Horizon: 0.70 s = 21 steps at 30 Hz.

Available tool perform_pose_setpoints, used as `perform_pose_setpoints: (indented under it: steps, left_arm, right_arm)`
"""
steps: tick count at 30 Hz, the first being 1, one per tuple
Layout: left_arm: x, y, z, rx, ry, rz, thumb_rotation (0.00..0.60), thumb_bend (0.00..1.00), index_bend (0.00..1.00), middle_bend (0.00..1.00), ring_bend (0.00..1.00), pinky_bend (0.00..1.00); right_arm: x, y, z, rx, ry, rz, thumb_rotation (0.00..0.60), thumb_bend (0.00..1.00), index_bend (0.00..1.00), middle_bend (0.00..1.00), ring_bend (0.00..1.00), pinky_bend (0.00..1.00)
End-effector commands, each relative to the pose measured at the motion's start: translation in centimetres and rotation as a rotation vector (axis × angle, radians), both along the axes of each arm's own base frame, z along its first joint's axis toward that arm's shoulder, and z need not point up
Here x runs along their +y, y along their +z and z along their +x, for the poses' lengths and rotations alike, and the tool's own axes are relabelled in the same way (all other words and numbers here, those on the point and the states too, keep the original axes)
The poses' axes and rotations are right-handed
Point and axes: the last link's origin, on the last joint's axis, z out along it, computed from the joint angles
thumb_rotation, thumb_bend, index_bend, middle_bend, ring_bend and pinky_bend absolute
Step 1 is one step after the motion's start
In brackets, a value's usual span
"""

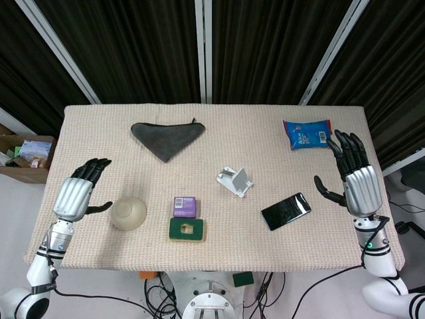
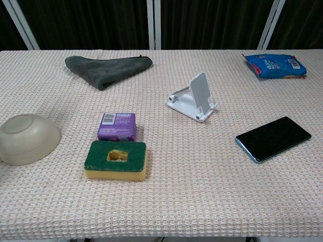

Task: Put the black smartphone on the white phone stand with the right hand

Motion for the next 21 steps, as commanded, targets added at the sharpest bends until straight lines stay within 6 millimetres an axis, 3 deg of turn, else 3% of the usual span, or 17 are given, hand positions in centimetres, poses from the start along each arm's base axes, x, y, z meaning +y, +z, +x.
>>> perform_pose_setpoints:
  steps: [1,11,15,21]
  left_arm:
    - [0.0,0.0,-0.1,-0.002,0.002,0.001,0.6,0.02,0.11,0.12,0.1,0.25]
    - [0.2,0.3,-0.1,0.002,0.0,0.011,0.6,0.02,0.11,0.12,0.1,0.25]
    - [0.4,0.5,0.0,0.013,-0.005,0.013,0.6,0.02,0.11,0.12,0.1,0.25]
    - [0.9,0.5,-0.3,0.021,0.011,0.006,0.6,0.02,0.11,0.12,0.1,0.25]
  right_arm:
    - [0.0,-0.2,-0.2,0.004,-0.005,0.009,0.564,0.37,0.0,0.0,0.0,0.0]
    - [0.5,-0.7,-0.5,0.061,-0.014,0.062,0.564,0.36,0.0,0.0,0.0,0.0]
    - [1.0,-1.3,-1.1,0.194,-0.083,0.237,0.564,0.3,0.0,0.0,0.0,0.0]
    - [1.1,-1.7,-1.5,0.491,-0.181,0.351,0.564,0.28,0.0,0.0,0.0,0.0]
